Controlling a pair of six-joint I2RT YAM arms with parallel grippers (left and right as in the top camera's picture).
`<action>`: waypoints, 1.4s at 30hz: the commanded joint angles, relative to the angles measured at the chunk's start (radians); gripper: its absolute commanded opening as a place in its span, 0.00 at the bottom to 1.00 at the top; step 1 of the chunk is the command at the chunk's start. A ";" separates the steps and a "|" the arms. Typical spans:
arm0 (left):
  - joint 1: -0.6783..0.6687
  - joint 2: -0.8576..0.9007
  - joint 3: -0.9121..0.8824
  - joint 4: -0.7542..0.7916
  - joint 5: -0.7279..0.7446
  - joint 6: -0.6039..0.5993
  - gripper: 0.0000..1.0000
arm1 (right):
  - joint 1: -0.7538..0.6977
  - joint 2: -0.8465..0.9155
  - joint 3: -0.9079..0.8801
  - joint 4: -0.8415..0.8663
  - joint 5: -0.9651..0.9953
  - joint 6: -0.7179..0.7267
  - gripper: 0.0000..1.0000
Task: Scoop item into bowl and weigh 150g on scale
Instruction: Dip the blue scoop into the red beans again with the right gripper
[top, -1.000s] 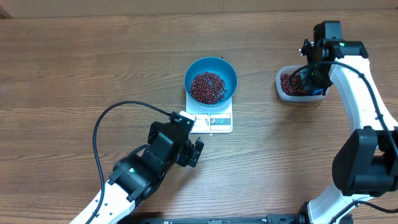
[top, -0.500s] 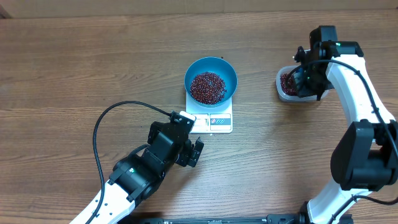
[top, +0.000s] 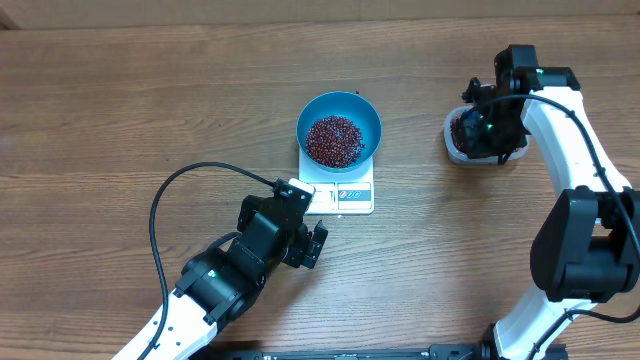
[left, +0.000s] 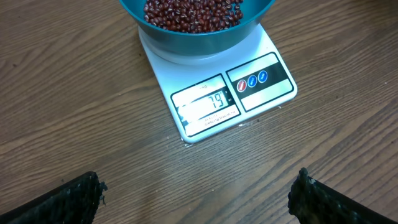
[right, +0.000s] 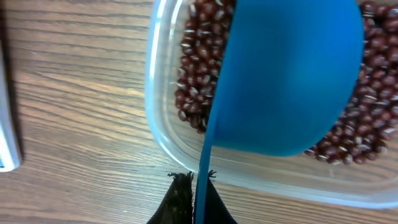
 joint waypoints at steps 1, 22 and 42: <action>-0.006 0.005 -0.008 0.002 -0.017 -0.018 1.00 | -0.011 0.011 -0.006 0.007 -0.125 -0.001 0.04; -0.006 0.005 -0.009 0.002 -0.017 -0.018 1.00 | -0.234 0.011 -0.006 0.008 -0.553 -0.053 0.04; -0.006 0.005 -0.009 0.002 -0.017 -0.018 1.00 | -0.379 0.011 -0.001 -0.014 -0.672 -0.031 0.04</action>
